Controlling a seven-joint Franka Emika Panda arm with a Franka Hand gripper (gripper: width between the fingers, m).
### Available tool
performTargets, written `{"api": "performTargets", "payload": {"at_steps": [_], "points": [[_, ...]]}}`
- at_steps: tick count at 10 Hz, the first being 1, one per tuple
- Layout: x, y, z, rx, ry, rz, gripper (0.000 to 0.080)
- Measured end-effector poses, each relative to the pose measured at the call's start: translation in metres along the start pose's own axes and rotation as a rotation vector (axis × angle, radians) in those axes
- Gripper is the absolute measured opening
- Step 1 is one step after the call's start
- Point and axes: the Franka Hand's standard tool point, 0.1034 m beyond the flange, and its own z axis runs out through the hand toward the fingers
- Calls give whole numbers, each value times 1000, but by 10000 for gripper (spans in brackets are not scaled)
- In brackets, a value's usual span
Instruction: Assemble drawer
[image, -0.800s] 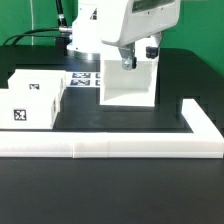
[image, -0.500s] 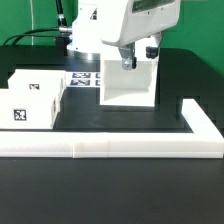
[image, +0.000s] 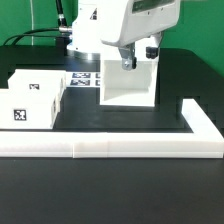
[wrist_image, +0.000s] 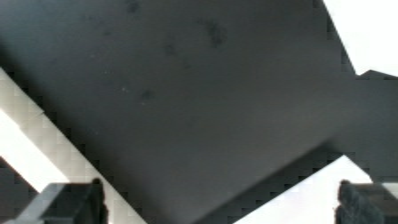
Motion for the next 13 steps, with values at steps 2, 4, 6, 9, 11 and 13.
{"api": "performTargets", "payload": {"at_steps": [2, 4, 6, 9, 11, 13], "points": [[0, 0, 0, 0, 0, 0, 650], [-3, 0, -3, 4, 1, 25, 650], [-14, -12, -22, -21, 17, 169, 650], [-20, -31, -28, -13, 14, 226, 650], [-20, -32, -27, -11, 12, 226, 650], [-28, -29, -29, -41, 43, 359, 650]]}}
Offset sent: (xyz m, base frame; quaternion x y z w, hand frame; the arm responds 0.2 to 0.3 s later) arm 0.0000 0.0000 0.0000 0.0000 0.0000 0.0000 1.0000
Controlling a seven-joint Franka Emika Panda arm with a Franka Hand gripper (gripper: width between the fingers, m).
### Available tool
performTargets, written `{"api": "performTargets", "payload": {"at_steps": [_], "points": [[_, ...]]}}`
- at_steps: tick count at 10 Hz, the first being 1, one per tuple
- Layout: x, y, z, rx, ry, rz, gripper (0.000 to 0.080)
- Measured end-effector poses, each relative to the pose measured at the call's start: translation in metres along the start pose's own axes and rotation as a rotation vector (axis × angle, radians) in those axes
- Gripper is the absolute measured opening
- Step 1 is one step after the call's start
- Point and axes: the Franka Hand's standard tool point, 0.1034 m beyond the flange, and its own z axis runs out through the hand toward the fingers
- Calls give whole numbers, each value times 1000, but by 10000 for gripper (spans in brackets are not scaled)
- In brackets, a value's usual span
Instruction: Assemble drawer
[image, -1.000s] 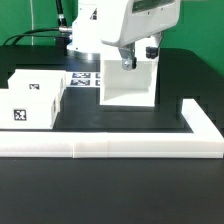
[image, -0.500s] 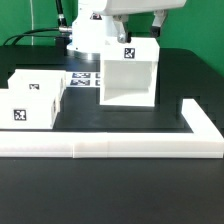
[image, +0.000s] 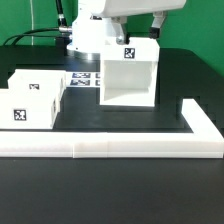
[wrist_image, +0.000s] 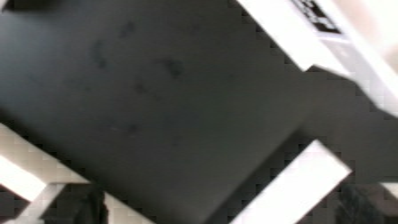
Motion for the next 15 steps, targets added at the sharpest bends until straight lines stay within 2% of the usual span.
{"api": "performTargets", "payload": {"at_steps": [1, 3, 5, 9, 11, 14, 15], "points": [[-11, -12, -4, -14, 7, 114, 650], [-20, -40, -6, -14, -11, 320, 650], [-19, -49, -6, 11, -7, 405, 650], [-22, -50, -5, 16, -5, 470, 650], [-39, -68, -2, 3, -19, 624, 650], [-53, -100, 15, 7, -26, 735, 650], [-57, -106, 21, 9, -15, 728, 650]]}}
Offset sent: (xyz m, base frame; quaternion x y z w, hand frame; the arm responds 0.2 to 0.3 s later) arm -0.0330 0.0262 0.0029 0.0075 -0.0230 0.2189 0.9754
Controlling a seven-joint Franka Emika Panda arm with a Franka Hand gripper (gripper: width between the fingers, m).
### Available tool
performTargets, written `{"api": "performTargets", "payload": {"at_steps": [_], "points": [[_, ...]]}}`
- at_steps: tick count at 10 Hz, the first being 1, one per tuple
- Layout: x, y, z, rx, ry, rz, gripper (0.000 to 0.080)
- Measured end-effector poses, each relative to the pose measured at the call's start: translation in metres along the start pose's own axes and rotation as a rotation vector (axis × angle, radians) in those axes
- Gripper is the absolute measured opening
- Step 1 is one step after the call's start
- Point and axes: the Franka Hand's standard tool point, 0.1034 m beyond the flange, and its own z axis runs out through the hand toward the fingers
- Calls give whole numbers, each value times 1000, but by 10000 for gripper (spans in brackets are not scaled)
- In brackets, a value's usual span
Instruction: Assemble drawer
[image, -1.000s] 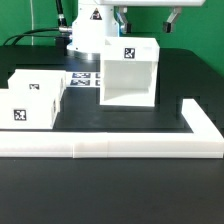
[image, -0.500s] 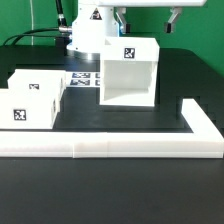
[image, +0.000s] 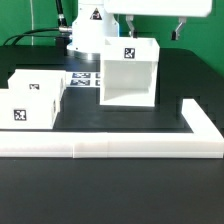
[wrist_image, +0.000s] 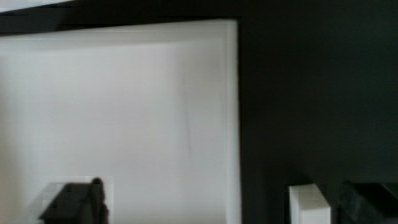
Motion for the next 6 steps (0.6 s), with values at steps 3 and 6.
{"api": "performTargets", "payload": {"at_steps": [3, 6], "points": [[-5, 0, 12, 10, 10, -11, 650], [-3, 0, 14, 18, 19, -41, 526]]}}
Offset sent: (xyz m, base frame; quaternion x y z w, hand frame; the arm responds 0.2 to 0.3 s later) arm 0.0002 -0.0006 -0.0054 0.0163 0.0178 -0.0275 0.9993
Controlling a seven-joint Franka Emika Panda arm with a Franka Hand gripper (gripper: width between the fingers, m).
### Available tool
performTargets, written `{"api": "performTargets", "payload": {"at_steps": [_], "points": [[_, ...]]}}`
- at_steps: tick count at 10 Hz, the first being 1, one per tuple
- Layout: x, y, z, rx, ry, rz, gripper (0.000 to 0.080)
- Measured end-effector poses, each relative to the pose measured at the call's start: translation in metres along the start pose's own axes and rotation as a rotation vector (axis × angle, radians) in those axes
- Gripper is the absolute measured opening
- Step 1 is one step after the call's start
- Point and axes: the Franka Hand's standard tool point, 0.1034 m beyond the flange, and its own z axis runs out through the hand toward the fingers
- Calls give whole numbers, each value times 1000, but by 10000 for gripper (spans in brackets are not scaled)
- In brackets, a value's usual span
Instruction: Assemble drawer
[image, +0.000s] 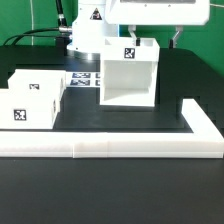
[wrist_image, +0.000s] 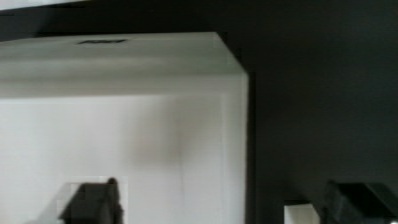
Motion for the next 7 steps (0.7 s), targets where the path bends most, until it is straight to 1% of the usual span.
{"api": "performTargets", "payload": {"at_steps": [2, 3, 4, 5, 7], "points": [[0, 0, 0, 0, 0, 0, 250], [0, 0, 0, 0, 0, 0, 250], [0, 0, 0, 0, 0, 0, 75], [0, 0, 0, 0, 0, 0, 37], [0, 0, 0, 0, 0, 0, 37]]}}
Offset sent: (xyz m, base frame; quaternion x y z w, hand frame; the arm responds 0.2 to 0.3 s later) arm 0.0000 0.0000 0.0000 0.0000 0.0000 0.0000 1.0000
